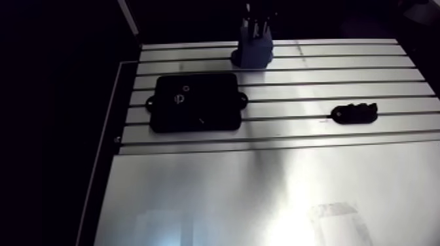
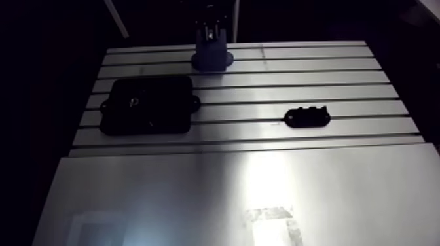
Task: Pick up the M10 bolt and insert it into the hex recess until seated.
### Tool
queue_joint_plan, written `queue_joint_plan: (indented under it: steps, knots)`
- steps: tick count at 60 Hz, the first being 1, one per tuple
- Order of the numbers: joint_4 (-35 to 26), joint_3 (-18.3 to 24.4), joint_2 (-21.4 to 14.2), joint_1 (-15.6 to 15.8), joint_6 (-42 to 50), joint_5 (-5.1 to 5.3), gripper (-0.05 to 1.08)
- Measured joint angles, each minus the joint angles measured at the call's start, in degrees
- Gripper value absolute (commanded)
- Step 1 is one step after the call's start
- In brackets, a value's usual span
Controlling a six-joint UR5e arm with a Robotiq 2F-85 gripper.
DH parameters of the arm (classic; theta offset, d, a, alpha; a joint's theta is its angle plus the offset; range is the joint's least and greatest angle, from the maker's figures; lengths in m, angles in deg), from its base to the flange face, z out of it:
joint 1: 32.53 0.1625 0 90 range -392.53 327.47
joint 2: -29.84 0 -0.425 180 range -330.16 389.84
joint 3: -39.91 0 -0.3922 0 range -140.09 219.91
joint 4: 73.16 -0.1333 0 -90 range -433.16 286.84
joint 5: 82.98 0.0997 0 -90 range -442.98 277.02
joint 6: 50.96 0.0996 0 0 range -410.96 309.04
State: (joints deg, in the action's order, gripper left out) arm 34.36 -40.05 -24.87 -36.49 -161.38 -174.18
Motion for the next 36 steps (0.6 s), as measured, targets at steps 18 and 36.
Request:
queue_joint_plan:
  steps: [18, 36]
  knots:
    - [-0.06, 0.03, 0.0, 0.0, -0.48, 0.01, 0.71]
    - [-0.01, 0.37, 0.01, -0.05, -2.17, 0.02, 0.71]
